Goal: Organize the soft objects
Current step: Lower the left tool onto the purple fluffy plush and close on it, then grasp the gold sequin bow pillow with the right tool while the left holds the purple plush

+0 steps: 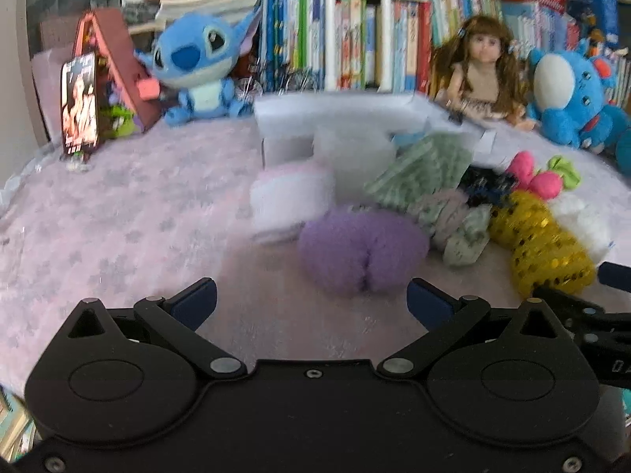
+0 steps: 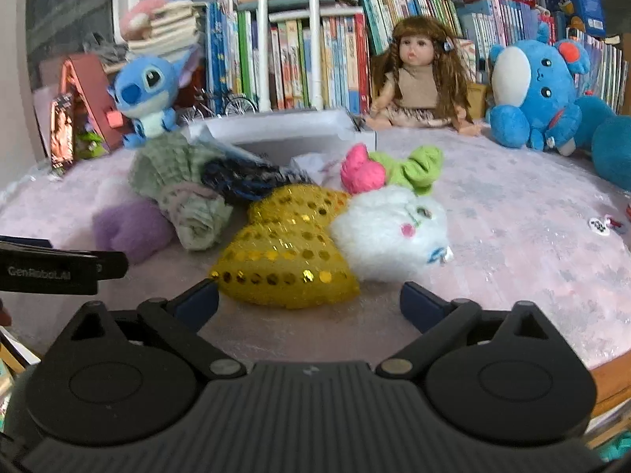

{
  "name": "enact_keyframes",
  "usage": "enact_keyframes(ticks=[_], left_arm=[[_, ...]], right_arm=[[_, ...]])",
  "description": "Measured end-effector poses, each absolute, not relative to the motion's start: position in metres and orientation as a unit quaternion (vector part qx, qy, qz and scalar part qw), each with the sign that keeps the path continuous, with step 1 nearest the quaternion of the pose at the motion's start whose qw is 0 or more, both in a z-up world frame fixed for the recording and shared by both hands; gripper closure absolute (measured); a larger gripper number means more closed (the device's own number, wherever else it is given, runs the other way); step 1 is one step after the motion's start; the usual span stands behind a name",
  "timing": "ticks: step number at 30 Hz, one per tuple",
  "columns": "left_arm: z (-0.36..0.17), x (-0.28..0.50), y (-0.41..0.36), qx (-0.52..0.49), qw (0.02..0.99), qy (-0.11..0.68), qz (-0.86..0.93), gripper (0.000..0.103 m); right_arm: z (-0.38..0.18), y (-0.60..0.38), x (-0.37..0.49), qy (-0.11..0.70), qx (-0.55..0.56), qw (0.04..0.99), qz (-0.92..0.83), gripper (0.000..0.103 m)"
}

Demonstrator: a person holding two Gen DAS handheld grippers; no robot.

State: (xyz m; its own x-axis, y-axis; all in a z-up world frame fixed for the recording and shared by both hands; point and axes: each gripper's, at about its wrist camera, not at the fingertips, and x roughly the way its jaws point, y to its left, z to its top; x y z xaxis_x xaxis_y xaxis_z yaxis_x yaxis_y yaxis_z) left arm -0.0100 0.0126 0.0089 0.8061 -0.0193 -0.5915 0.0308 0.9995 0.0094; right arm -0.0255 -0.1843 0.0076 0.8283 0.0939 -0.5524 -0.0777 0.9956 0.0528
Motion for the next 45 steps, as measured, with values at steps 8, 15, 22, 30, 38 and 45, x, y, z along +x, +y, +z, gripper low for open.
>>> enact_keyframes(ticks=[8,15,22,30,38,45], left_arm=[[0.027,-0.006,0.013,-0.012,0.959,0.28,-0.053,0.015],[0.019,0.011,0.01,-0.02,0.949,0.307,-0.069,0.026],[0.01,0.025,0.01,-0.04,0.941,0.329,-0.074,0.029],[0.009,0.026,0.013,-0.059,0.939,0.329,-0.076,0.038],[0.025,0.016,0.019,-0.072,0.944,0.313,-0.077,0.04],[0.042,0.011,0.025,-0.081,0.951,0.29,-0.077,0.041]], right_arm=[[0.02,-0.176,-0.03,0.254,-0.017,0.965,0.067,0.014],[0.023,-0.179,-0.022,0.252,-0.011,0.965,0.071,0.02],[0.02,-0.178,-0.015,0.253,-0.009,0.965,0.074,0.02],[0.018,-0.175,-0.009,0.254,-0.013,0.964,0.072,0.03],[0.02,-0.178,-0.013,0.255,0.005,0.965,0.069,0.044],[0.034,-0.179,-0.018,0.227,0.014,0.971,0.07,0.047]])
